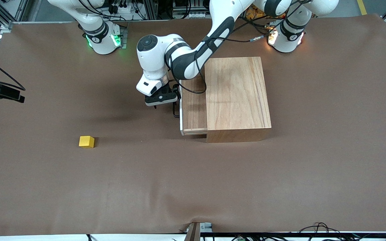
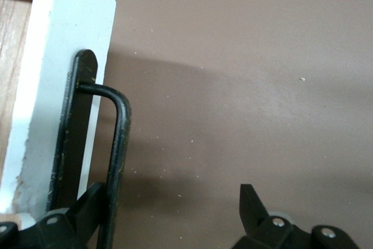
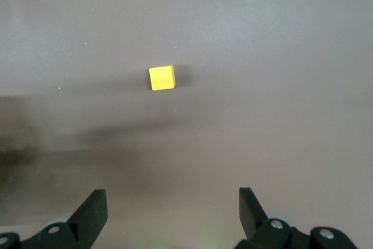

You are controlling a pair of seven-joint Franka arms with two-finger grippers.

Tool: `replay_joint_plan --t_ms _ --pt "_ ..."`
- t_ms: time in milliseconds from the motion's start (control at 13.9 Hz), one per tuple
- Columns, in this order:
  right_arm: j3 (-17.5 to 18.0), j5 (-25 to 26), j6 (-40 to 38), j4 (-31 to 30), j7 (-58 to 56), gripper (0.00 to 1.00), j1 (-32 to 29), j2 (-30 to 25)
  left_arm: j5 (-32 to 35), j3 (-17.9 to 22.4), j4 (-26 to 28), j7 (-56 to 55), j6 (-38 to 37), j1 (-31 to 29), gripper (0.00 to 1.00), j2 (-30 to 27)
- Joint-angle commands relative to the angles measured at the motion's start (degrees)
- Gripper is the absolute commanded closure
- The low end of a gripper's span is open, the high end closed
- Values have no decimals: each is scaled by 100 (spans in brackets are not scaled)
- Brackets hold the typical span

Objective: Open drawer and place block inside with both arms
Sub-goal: 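Pull the drawer open by its handle with the left gripper, then grasp the yellow cube with the right gripper while the left gripper withdraws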

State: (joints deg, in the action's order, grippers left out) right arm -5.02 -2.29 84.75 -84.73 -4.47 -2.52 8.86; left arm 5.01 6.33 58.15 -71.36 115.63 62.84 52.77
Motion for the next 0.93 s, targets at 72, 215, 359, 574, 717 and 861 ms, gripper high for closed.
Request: replay_joint_plan --t_ms 72,215,359,574,717,861 --pt "10 -53 242 176 -125 0 190 818 -106 -53 -181 -265 109 18 0 67" --pt "10 -88 638 132 -46 0 339 951 -106 -88 -181 -422 240 18 0 67" --pt "10 9 762 132 25 0 489 1214 -106 -97 -181 -493 399 27 0 84" --pt "18 -17 1392 36 -28 0 454 1793 -176 -149 -181 -511 426 27 0 58" --pt "18 -88 2077 -349 -28 0 445 1839 -176 -158 -181 -607 487 27 0 67" --pt "18 -88 2946 -981 -19 0 533 1848 -176 -167 -181 -739 706 27 0 58"
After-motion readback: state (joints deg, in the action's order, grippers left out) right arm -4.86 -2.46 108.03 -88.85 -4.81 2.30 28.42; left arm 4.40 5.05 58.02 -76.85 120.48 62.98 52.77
